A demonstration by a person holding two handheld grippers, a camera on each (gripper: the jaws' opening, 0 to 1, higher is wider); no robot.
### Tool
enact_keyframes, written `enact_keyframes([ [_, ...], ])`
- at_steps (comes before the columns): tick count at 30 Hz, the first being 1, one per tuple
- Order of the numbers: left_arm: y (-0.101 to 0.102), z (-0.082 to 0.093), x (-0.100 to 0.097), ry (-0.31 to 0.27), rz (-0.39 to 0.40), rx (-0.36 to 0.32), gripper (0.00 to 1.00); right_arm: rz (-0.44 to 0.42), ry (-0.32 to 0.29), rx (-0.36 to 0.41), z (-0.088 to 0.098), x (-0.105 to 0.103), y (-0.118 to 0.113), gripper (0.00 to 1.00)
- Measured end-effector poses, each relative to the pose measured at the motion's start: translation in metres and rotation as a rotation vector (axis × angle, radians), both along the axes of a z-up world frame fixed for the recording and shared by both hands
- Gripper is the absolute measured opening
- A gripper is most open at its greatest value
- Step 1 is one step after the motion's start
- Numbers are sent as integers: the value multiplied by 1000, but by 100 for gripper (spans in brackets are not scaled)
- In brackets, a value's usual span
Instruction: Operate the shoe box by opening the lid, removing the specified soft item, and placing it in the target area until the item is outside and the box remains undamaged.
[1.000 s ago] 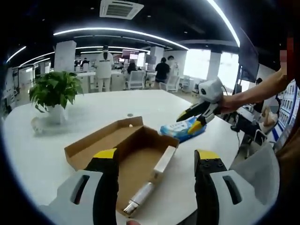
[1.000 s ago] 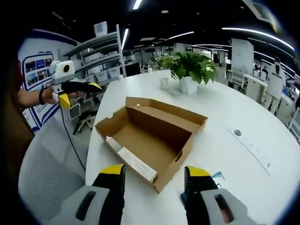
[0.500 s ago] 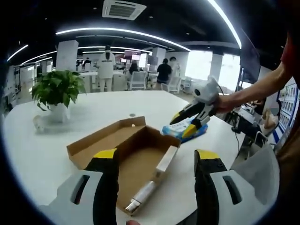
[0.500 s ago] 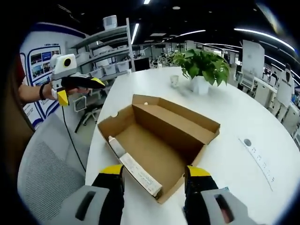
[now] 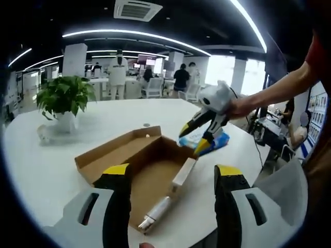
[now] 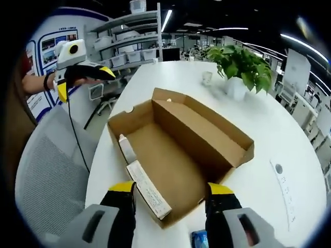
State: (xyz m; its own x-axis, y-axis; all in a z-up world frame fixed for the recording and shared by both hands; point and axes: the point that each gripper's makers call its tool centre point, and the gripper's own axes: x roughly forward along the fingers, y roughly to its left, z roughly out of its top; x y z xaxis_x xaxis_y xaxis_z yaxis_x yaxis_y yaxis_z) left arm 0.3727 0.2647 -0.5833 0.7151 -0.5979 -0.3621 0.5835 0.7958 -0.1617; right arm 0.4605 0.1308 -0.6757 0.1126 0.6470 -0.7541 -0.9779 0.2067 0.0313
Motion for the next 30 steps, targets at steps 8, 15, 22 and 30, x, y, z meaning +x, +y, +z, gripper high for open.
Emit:
enact_keyframes([
  [8,3,-1,-2,3,5,1,65,141,1,-107,-17,-4,11,55],
  [15,6,0,-2,2,7,5,64,207,12,-175,-29,5,18,57],
  [22,11,-2,-2,7,21,3,64,286,31,-223,-39,6,22,59],
  [30,15,-3,-1,9,32,7,64,399,76,-248,-46,-3,28,63],
])
